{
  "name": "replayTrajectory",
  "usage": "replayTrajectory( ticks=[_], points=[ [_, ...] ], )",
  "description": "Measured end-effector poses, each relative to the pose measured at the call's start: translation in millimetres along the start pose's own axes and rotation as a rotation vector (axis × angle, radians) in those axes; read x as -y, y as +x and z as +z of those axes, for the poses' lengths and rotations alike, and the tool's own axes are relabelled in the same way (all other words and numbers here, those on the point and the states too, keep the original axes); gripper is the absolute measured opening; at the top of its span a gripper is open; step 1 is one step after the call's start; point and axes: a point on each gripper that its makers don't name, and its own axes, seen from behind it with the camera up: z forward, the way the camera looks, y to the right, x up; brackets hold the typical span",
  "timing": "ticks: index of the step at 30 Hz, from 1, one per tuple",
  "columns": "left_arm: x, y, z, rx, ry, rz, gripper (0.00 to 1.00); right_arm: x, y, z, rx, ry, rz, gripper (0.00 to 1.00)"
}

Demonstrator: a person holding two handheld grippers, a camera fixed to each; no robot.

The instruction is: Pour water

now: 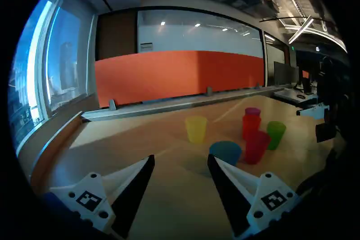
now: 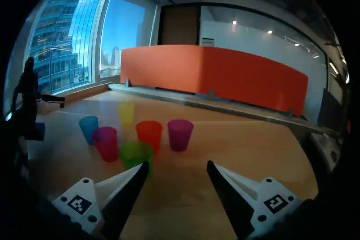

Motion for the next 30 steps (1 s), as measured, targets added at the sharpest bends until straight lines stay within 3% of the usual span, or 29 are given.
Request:
replayTrajectory(
  ticks=[12, 24, 30],
  points=[
    [17.2, 46.6, -12.2, -0.155, 0.104, -0.008, 0.87, -29.7, 49.6, -1.3, -0.177, -0.132, 0.035, 1.00],
    [33.7, 72.7, -18.0, -0.243, 0.178, -0.061, 0.87, -65.4, 99.7, -17.1, -0.375, -0.279, 0.091, 1.00],
    [36.5, 76.7, -15.1, -0.261, 0.197, -0.088, 0.87, -80.9, 100.5, -21.6, -0.410, -0.351, 0.122, 1.00]
  ],
)
